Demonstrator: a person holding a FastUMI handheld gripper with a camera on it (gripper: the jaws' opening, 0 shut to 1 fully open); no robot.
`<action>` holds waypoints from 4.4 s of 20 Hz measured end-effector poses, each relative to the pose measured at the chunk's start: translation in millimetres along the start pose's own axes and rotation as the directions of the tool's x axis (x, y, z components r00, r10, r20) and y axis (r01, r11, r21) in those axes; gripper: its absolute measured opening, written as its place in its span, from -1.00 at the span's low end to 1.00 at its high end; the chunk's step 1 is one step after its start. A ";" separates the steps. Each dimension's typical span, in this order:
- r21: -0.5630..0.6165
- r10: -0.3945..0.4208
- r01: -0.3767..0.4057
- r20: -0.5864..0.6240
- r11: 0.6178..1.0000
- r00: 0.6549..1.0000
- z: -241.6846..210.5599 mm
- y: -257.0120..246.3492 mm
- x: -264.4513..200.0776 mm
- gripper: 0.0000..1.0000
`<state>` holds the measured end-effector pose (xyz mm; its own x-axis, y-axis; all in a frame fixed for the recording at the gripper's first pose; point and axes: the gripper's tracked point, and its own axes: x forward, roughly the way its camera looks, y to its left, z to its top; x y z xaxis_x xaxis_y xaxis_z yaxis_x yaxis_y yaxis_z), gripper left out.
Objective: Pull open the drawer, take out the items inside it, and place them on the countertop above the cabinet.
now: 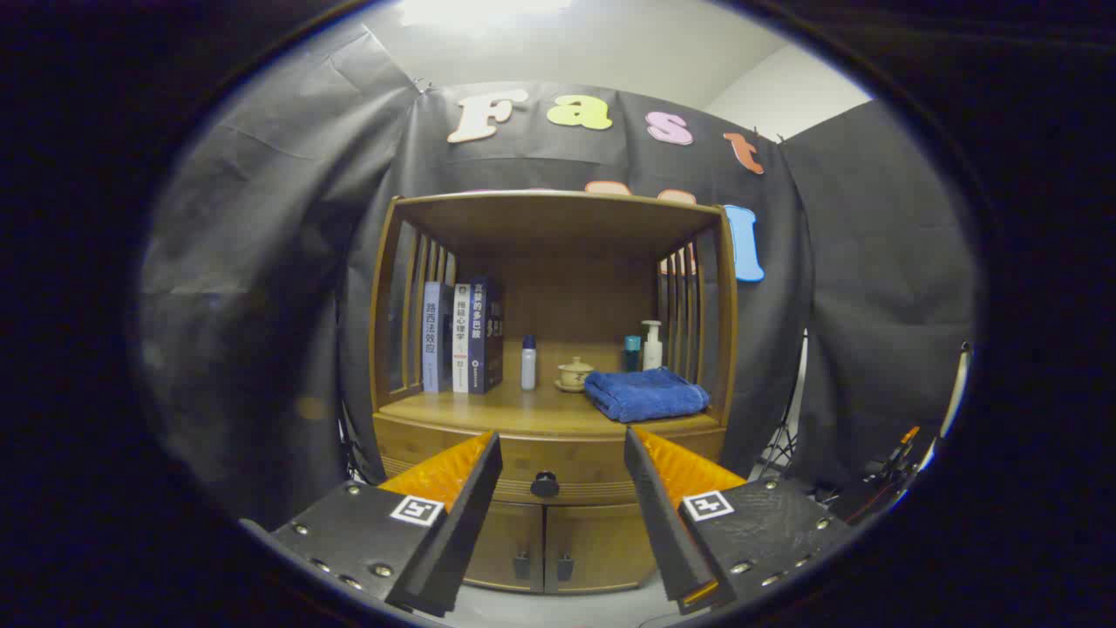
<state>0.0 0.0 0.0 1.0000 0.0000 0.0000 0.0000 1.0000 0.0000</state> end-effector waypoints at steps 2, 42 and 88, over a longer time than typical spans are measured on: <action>-0.013 -0.004 0.004 0.000 1.000 1.000 2.8 -2.5 -4.0 0.69; 0.098 0.033 0.002 -0.354 0.995 0.935 -167.2 12.4 146.5 0.70; 0.078 -0.013 0.053 -0.441 0.996 0.897 -180.7 20.7 39.4 -0.44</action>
<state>39.4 20.7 -180.7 0.8974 -0.0132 -0.4411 0.0528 0.9956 0.0777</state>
